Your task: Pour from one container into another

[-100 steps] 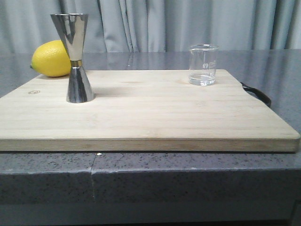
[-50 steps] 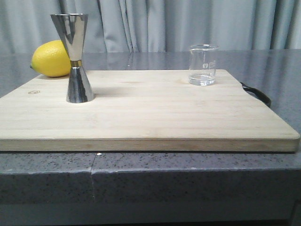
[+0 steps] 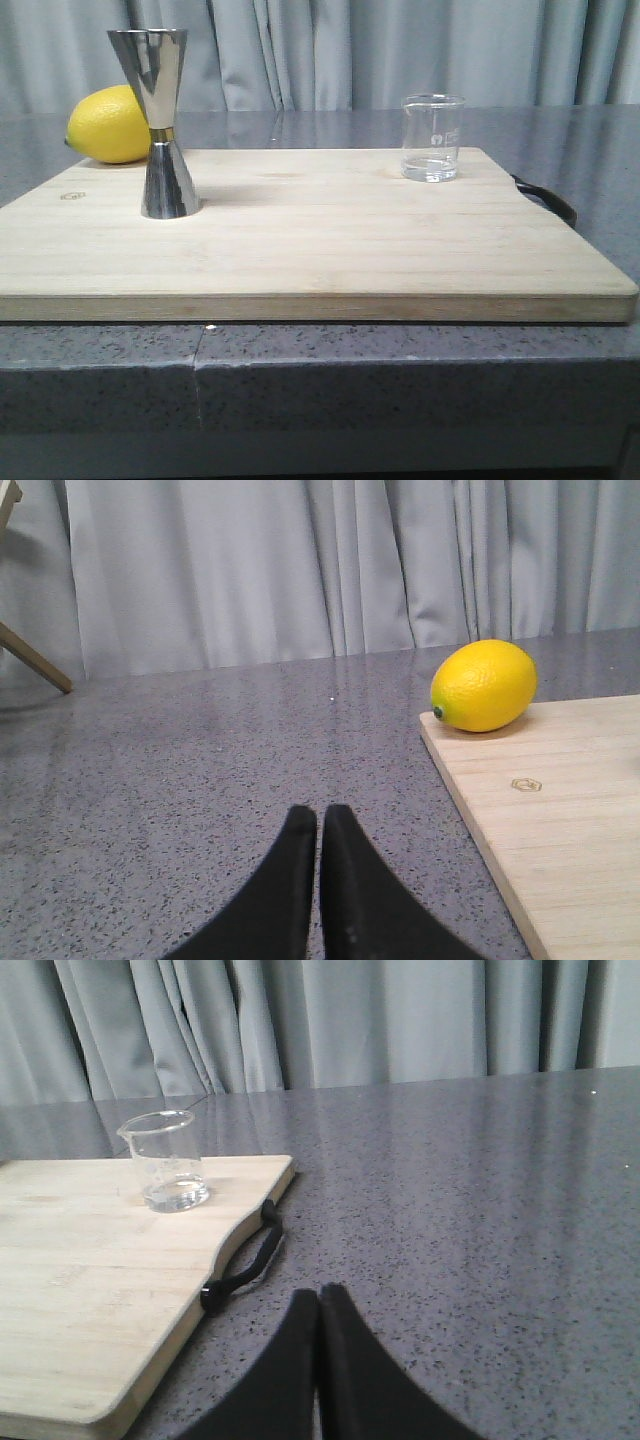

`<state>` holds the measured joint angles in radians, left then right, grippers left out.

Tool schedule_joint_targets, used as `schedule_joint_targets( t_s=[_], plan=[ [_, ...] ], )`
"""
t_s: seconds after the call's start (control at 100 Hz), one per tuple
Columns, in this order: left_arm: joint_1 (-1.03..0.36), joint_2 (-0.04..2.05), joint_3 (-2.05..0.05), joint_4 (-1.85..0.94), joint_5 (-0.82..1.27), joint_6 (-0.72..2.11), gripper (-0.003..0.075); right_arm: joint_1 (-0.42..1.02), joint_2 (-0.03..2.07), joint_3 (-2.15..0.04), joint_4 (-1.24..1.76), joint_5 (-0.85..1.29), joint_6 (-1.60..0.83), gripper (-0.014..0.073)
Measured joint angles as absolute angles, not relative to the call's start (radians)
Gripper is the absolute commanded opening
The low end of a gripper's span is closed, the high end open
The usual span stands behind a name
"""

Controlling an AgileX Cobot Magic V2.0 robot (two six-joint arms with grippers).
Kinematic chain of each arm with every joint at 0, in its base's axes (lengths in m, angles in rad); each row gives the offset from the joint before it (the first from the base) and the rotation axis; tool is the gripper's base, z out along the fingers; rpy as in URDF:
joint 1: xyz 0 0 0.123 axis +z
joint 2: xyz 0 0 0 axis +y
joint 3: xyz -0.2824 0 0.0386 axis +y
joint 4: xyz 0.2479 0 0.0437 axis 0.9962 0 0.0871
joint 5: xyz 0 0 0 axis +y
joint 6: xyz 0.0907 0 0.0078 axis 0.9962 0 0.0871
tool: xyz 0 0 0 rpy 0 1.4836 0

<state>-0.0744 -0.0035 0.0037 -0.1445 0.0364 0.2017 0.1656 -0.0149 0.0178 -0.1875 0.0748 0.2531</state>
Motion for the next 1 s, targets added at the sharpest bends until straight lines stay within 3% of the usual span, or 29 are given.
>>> schedule_joint_targets(
  t_s=[1.0],
  plan=[
    [-0.074, -0.003, 0.004, -0.144, 0.036, 0.202, -0.0019, 0.166, -0.015, 0.018, -0.226, 0.076, 0.255, -0.0071]
  ],
)
